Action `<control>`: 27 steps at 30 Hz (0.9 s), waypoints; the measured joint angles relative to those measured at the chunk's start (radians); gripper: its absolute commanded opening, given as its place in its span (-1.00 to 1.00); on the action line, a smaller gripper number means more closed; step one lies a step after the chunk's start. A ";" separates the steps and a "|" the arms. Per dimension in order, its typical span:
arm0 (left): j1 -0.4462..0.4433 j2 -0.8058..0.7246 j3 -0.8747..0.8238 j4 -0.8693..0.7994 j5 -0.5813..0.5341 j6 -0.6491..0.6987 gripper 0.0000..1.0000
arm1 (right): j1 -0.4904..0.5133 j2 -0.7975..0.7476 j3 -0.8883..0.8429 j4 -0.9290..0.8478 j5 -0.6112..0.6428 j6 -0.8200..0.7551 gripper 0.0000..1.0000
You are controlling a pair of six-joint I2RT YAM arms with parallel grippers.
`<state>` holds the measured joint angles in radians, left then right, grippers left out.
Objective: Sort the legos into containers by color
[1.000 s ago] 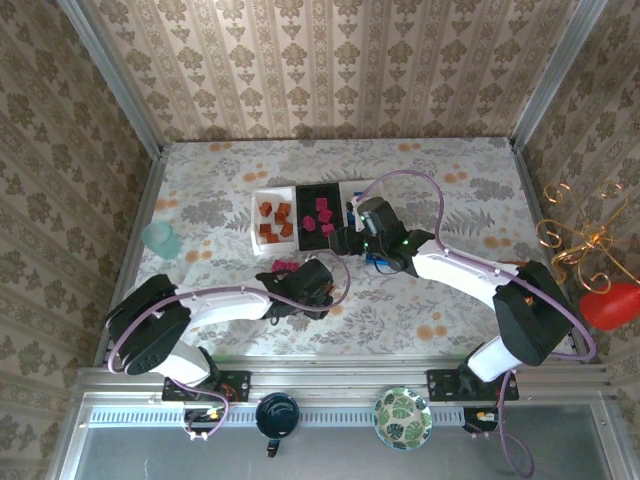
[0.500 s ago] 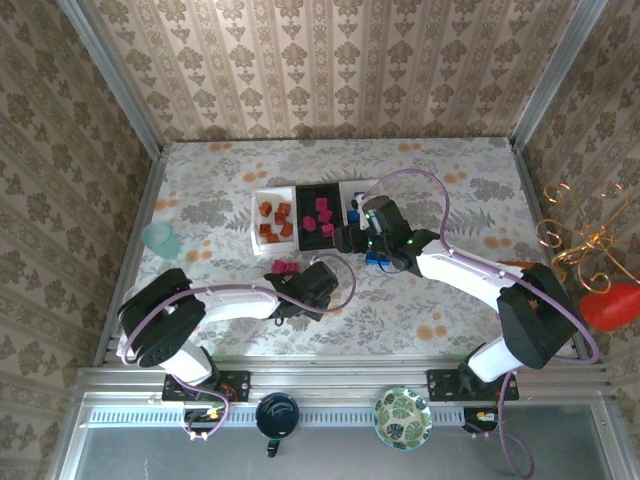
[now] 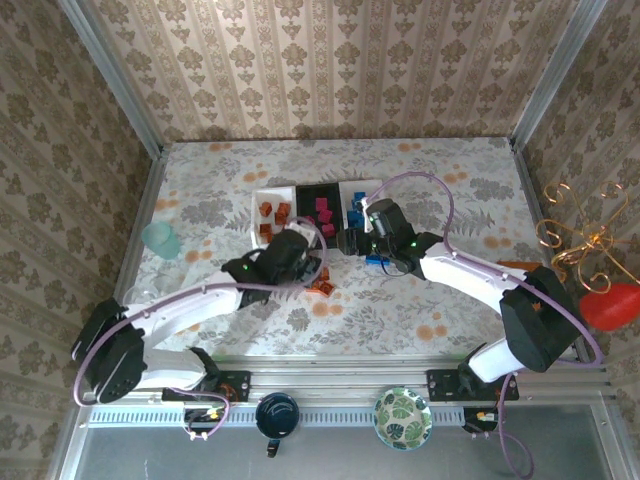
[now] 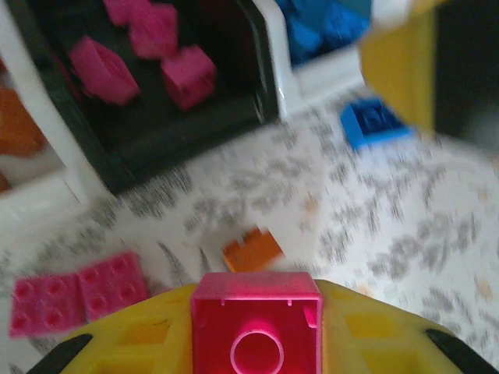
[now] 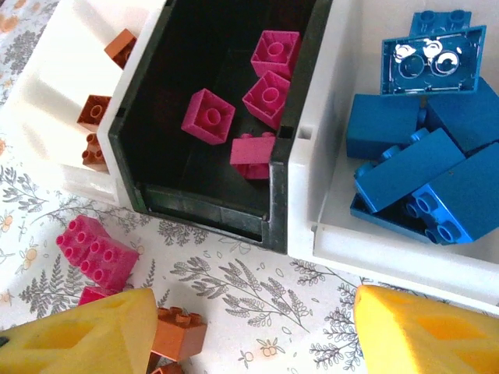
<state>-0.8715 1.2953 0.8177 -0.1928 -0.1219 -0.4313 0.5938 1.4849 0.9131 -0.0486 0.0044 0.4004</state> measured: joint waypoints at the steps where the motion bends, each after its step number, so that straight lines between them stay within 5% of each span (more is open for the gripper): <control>1: 0.026 0.024 0.030 0.006 0.008 0.003 -0.36 | 0.000 -0.002 -0.006 0.000 0.001 0.001 0.38; 14: 0.228 0.489 0.412 0.064 0.105 0.018 -0.37 | 0.000 -0.064 -0.075 -0.007 0.005 0.024 0.37; 19: 0.248 0.574 0.500 0.037 0.131 0.016 0.27 | 0.014 -0.066 -0.101 -0.006 -0.034 0.022 0.38; 27: 0.249 0.482 0.501 0.036 0.172 0.003 0.85 | 0.097 -0.032 -0.106 0.001 -0.084 0.018 0.39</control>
<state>-0.6228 1.7775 1.3190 -0.1570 0.0505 -0.4278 0.6903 1.4532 0.8070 -0.0479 -0.0792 0.4183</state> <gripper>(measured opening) 0.882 0.695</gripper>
